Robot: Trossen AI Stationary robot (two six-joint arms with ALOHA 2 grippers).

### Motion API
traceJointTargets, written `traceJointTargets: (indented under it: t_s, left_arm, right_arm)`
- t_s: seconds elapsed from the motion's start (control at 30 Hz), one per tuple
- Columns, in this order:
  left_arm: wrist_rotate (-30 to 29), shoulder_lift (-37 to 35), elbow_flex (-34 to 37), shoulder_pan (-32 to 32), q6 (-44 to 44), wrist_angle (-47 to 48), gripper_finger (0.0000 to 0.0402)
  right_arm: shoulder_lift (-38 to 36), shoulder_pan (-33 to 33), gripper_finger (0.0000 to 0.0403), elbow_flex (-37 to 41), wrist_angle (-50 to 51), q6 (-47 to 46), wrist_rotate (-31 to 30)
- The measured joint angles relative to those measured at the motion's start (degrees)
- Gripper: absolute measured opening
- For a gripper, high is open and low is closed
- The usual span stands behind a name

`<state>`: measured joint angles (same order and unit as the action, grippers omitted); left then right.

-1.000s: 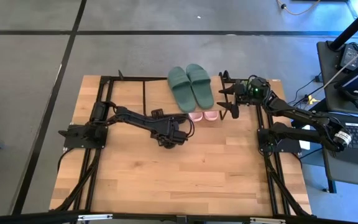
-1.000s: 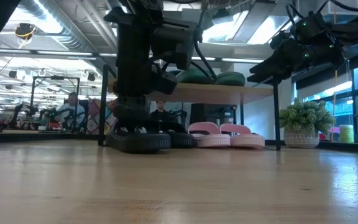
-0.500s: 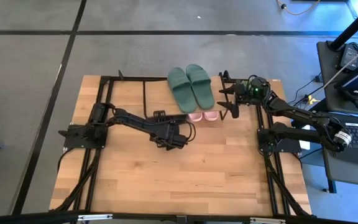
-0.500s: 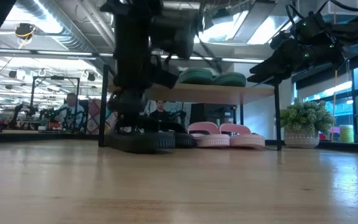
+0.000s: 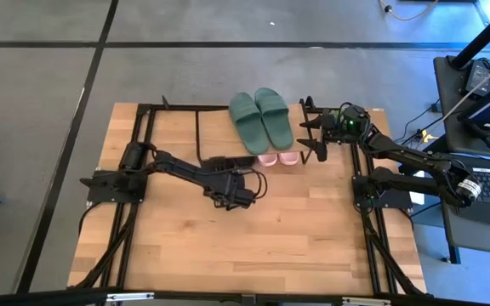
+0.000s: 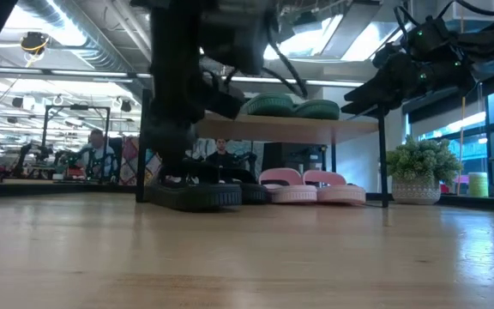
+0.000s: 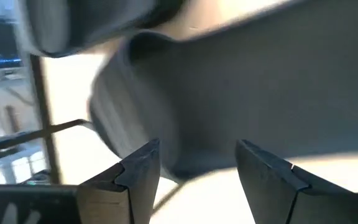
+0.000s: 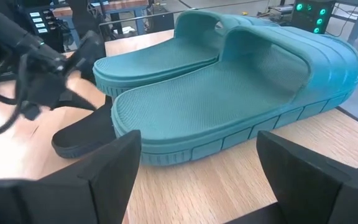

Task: Pick and place slides into the shelf
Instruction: Put the black slide under the shelf

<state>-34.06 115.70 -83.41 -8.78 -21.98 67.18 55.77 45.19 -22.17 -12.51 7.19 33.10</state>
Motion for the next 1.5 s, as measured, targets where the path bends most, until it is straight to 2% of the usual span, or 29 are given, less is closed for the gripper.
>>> traceJointTargets:
  t_s: [0.37, 0.6, 0.7, 0.77, 0.9, 1.03, 1.27, 1.43, 1.5]
  left_arm:
    - [8.6, -9.9, 0.0, -9.5, -6.0, 1.2, 0.0198]
    - [5.7, -18.6, 2.7, -14.1, -14.1, -0.5, 0.0198]
    - [5.5, -21.9, 6.7, -15.1, -14.3, -8.6, 0.0198]
    - [3.3, -23.8, 9.9, -15.4, -14.1, -14.2, 0.0198]
    - [-0.1, -23.7, 16.5, -15.6, -13.1, -20.7, 0.0198]
    - [1.0, -22.1, 22.6, -15.7, -10.1, -34.3, 0.0198]
    - [2.3, -21.6, 31.5, -15.2, 0.5, -66.6, 0.0198]
    - [2.4, -21.5, 35.5, -13.1, 3.6, -78.9, 0.0198]
    - [5.0, -20.7, 36.1, -12.4, 4.8, -82.1, 0.0198]
  right_arm:
    - [0.0, 0.0, 0.032, 0.0, -0.1, -0.5, 0.0]
    - [0.0, 0.0, 0.032, 0.0, -0.3, -0.9, 0.0]
    - [0.1, 0.0, 0.032, 0.0, -0.5, -0.9, 0.0]
    - [0.1, 0.0, 0.032, 0.0, -0.5, -0.9, 0.0]
    - [0.1, 0.0, 0.032, 0.0, -0.7, -0.9, 0.0]
    - [0.1, 0.0, 0.032, 0.0, -0.7, -0.9, 0.0]
    - [0.1, 0.0, 0.032, 0.0, -0.8, -0.9, 0.0]
    - [0.1, 0.0, 0.032, 0.0, -0.7, -0.9, 0.0]
    - [0.1, 0.0, 0.032, 0.0, -0.7, -0.9, 0.0]
